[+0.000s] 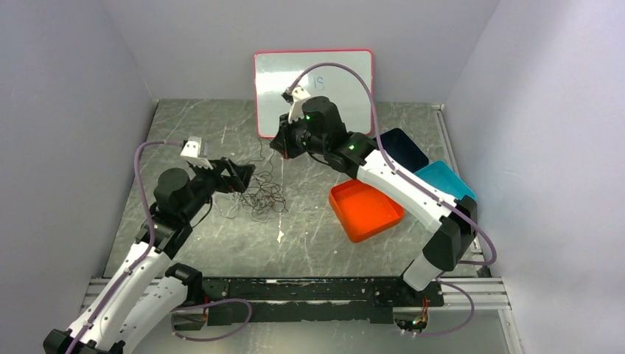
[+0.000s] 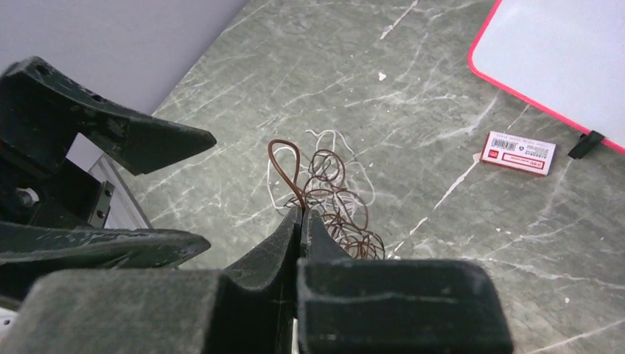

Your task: Untangle the cables

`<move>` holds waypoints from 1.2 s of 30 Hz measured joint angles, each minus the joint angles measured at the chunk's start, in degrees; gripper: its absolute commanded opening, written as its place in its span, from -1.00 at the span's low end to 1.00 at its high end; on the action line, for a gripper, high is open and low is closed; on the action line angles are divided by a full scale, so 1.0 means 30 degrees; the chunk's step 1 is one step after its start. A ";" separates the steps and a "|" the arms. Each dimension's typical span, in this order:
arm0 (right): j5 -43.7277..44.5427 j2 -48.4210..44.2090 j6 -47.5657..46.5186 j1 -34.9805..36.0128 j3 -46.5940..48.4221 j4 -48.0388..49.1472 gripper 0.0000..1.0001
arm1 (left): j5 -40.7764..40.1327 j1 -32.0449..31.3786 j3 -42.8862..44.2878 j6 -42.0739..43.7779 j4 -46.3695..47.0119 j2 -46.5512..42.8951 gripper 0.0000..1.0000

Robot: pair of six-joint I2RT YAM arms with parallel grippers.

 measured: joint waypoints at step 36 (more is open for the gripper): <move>-0.2863 -0.1195 0.2106 0.0124 0.1173 0.0328 -1.00 | 0.8845 -0.0007 0.0386 0.3774 0.9049 0.6076 0.90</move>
